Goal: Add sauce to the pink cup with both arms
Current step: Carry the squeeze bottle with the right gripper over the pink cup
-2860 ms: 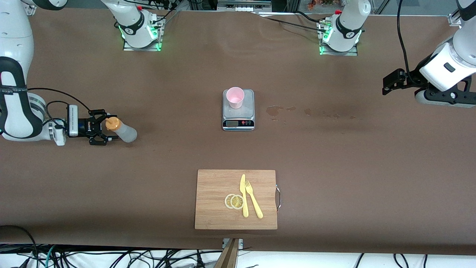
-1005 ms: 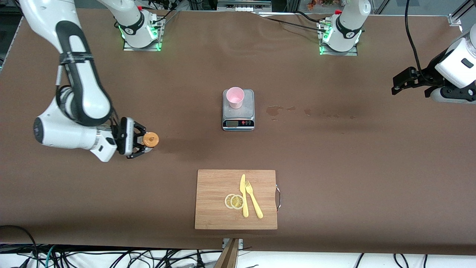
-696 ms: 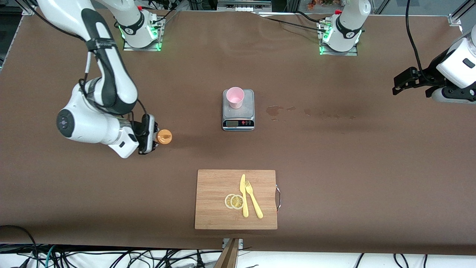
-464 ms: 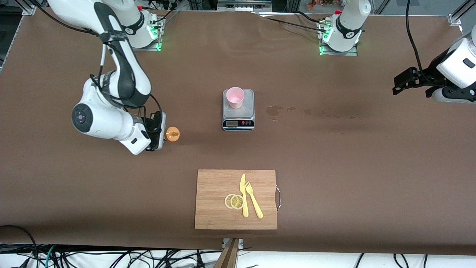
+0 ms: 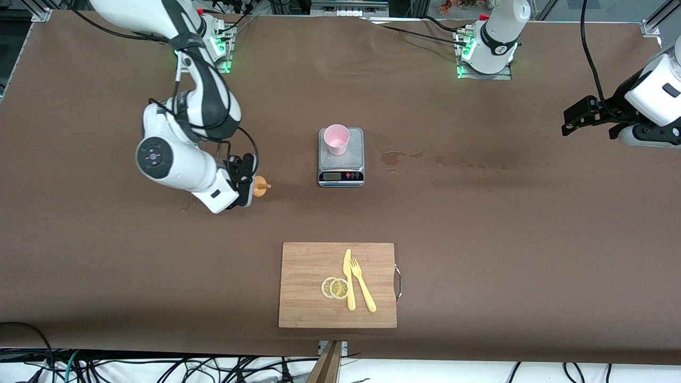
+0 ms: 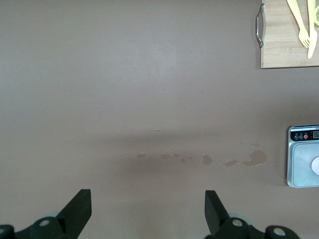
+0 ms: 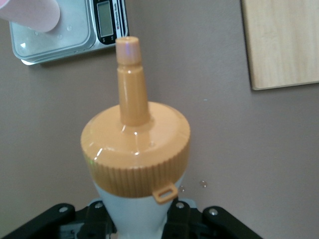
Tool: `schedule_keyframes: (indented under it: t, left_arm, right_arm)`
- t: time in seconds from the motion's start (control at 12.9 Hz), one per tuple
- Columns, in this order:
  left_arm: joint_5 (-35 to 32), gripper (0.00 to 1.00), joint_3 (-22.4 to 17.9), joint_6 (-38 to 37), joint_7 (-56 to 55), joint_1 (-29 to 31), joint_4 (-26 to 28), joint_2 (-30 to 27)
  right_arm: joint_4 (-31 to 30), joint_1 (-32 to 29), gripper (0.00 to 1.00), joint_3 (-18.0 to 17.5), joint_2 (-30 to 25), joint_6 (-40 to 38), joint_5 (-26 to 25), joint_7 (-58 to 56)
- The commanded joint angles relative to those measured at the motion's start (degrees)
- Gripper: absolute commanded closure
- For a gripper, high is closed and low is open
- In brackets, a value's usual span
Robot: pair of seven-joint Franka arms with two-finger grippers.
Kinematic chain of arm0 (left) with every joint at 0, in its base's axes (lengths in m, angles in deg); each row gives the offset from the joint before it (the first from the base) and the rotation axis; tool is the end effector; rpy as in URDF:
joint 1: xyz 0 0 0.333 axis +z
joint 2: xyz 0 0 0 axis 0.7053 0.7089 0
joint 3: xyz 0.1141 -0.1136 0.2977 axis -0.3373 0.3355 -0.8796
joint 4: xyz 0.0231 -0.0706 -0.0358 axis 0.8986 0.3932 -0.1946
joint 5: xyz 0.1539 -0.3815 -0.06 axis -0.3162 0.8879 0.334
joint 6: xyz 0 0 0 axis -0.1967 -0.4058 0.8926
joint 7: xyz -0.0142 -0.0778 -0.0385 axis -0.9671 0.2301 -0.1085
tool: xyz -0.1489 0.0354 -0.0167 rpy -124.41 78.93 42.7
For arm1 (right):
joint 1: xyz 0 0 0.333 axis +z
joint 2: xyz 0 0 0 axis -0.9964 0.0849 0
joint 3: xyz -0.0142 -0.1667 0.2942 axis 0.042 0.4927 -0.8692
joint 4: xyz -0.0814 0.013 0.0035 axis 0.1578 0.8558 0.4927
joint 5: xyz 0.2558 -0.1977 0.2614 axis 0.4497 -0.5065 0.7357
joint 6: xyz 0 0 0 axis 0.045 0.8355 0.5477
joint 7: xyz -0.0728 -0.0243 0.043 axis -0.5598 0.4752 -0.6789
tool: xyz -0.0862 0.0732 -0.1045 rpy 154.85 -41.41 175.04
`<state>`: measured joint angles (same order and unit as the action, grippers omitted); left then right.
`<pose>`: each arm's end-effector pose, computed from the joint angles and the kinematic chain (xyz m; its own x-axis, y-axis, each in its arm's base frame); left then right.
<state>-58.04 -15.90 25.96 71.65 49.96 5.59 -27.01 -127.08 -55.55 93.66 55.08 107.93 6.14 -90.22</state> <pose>0.5778 -0.0344 0.5893 0.9982 -0.0313 -0.0519 -0.0301 -0.9992 0.0248 0.6184 0.2710 0.2899 0.1307 0.9888 0.0724 0.9778 -0.1165 -0.1742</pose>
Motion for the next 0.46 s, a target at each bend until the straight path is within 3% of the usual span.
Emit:
schedule_keyframes:
  t: [0.0,0.15,0.39]
  left_arm:
    - [1.3,0.00,0.1,-1.4,0.0,0.4,-2.0,0.8]
    - [1.3,0.00,0.1,-1.4,0.0,0.4,-2.0,0.8]
    - [1.3,0.00,0.1,-1.4,0.0,0.4,-2.0,0.8]
  right_arm:
    - [-1.5,3.8,0.94,0.7,-3.4,-2.0,-5.0,6.1]
    - [-1.6,5.6,0.94,0.1,-4.2,-4.7,-7.1,9.5]
    - [-1.6,5.8,0.94,-4.1,-6.5,-11.8,-11.2,15.6]
